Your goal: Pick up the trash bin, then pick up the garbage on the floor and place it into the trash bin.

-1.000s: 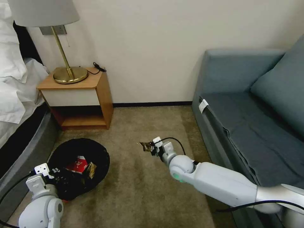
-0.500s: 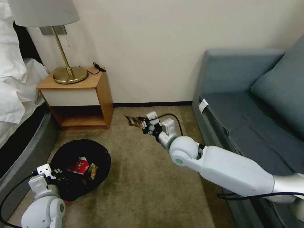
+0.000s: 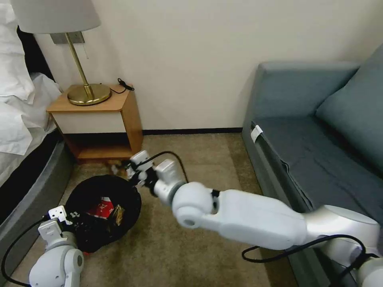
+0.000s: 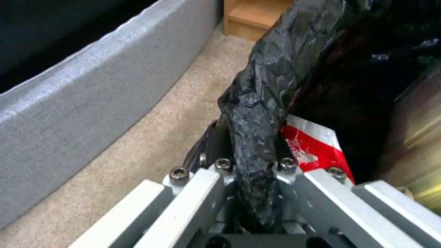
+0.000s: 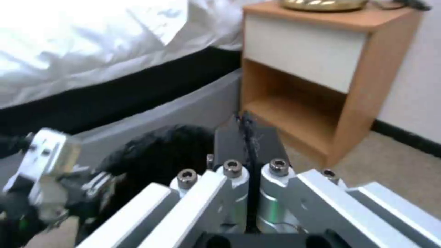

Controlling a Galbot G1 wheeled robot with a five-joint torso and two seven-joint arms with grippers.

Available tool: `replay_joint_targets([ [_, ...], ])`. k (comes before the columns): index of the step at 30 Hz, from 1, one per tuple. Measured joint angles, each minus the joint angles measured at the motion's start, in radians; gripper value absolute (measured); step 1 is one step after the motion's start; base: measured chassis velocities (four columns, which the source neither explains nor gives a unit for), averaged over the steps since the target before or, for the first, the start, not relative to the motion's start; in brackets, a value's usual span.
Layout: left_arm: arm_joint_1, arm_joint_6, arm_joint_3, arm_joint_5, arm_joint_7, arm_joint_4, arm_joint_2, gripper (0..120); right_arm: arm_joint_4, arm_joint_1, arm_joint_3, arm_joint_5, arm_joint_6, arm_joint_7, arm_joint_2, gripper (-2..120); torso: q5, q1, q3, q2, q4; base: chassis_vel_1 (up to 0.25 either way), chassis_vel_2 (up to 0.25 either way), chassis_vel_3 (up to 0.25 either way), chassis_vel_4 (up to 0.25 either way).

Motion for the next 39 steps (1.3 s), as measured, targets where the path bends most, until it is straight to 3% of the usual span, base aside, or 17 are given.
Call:
replay_joint_targets([
  [12,-0.004,0.003,0.002,-0.006,-0.001,-0.007,-0.005,2,-0.019,-0.012,-0.081,-0.024,-0.001,0.022,0.046,0,0.0001,0.0,0.0,0.0,0.0,0.0,0.0,0.0,0.0],
  [16,-0.003,0.022,0.007,-0.085,-0.031,-0.018,-0.002,2,-0.027,-0.009,-0.047,-0.046,-0.004,0.026,0.038,0,0.0002,0.0,0.0,0.0,0.0,0.0,0.0,0.0,0.0],
  [20,-0.011,0.056,0.01,-0.233,-0.1,-0.03,0.007,2,-0.011,-0.009,-0.002,-0.049,-0.01,0.035,0.011,17,0.0002,0.0,0.0,0.0,-0.0001,0.0,0.0,0.0,0.0],
  [21,-0.011,0.056,0.01,-0.233,-0.1,-0.03,0.007,2,-0.011,-0.009,-0.002,-0.049,-0.01,0.035,0.011,17,0.0002,0.0,0.0,0.0,-0.0001,0.0,0.0,0.0,0.0],
  [24,-0.018,0.098,0.012,-0.388,-0.202,-0.042,0.014,2,0.001,-0.016,0.025,-0.049,-0.013,0.039,-0.011,32,0.0003,0.0,0.0,0.0,-0.0002,0.0,0.0,0.0,0.0],
  [29,-0.03,0.131,0.01,-0.516,-0.29,-0.017,0.021,2,0.002,-0.03,0.039,-0.054,-0.013,0.04,-0.026,48,0.0004,0.0,0.0,0.0,-0.0002,0.0,0.0,0.0,0.0],
  [30,-0.03,0.131,0.01,-0.516,-0.29,-0.017,0.021,2,0.002,-0.03,0.039,-0.054,-0.013,0.04,-0.026,48,0.0004,0.0,0.0,0.0,-0.0002,0.0,0.0,0.0,0.0],
  [34,-0.037,0.157,0.007,-0.597,-0.344,0.034,0.027,2,0.002,-0.044,0.044,-0.057,-0.011,0.04,-0.027,67,0.0003,0.0,0.0,0.0,-0.0001,0.0,0.0,0.0,0.0],
  [38,-0.037,0.159,0.004,-0.592,-0.336,0.054,0.028,1,0.001,-0.051,0.049,-0.061,-0.01,0.04,-0.027,80,0.0007,0.0,0.0,0.0,0.0001,0.0,0.0,0.0,0.0],
  [39,-0.036,0.154,0.003,-0.58,-0.32,0.057,0.028,7,0.001,-0.053,0.051,-0.061,-0.01,0.04,-0.029,86,0.0007,0.0,0.0,0.0,0.0,0.0,0.0,0.0,0.0],
])
